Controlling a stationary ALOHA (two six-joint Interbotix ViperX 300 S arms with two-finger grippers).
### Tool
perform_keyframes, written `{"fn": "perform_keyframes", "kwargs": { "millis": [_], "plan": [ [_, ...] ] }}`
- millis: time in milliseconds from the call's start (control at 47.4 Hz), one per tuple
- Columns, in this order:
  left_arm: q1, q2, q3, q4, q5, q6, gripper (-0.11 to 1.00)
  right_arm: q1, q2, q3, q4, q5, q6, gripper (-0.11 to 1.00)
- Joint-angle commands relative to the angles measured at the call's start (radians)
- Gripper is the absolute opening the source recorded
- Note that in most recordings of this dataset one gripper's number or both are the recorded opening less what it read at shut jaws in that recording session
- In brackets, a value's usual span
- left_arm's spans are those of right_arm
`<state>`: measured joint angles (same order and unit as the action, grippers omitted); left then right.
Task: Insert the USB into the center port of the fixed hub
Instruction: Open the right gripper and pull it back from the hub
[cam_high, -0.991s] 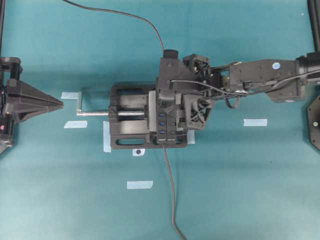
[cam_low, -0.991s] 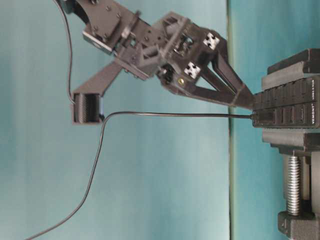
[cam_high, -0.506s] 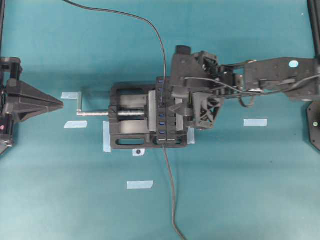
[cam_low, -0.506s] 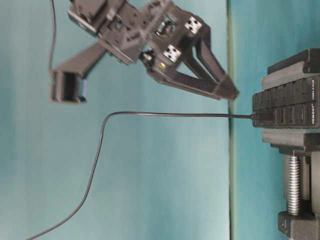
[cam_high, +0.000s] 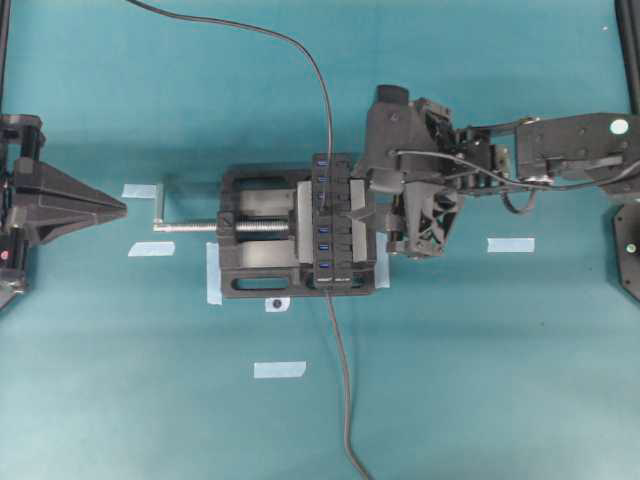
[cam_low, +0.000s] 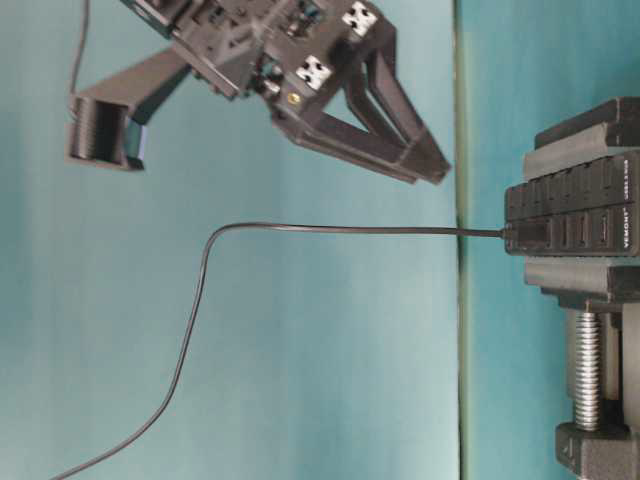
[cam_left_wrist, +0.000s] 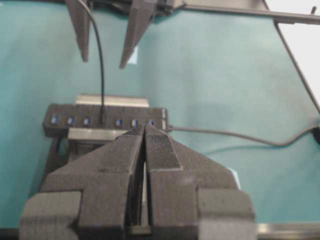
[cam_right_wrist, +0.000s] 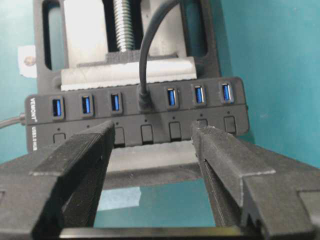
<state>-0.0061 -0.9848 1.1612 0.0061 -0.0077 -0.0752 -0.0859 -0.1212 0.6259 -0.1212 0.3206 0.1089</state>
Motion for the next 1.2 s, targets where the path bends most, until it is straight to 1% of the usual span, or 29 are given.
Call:
{"fn": "perform_keyframes", "kwargs": {
  "millis": [0, 675, 1181],
  "plan": [
    [0.002, 0.005, -0.009, 0.002, -0.006, -0.002, 0.0, 0.0, -0.025, -0.008, 0.0, -0.006, 0.006, 0.74],
    [0.002, 0.006, -0.011, 0.002, -0.005, -0.002, 0.0, 0.0, -0.034, -0.005, 0.0, -0.014, 0.006, 0.74],
    [0.002, 0.006, -0.011, 0.002, -0.005, -0.002, 0.0, 0.0, -0.06, 0.021, 0.0, -0.017, 0.006, 0.74]
  ]
}}
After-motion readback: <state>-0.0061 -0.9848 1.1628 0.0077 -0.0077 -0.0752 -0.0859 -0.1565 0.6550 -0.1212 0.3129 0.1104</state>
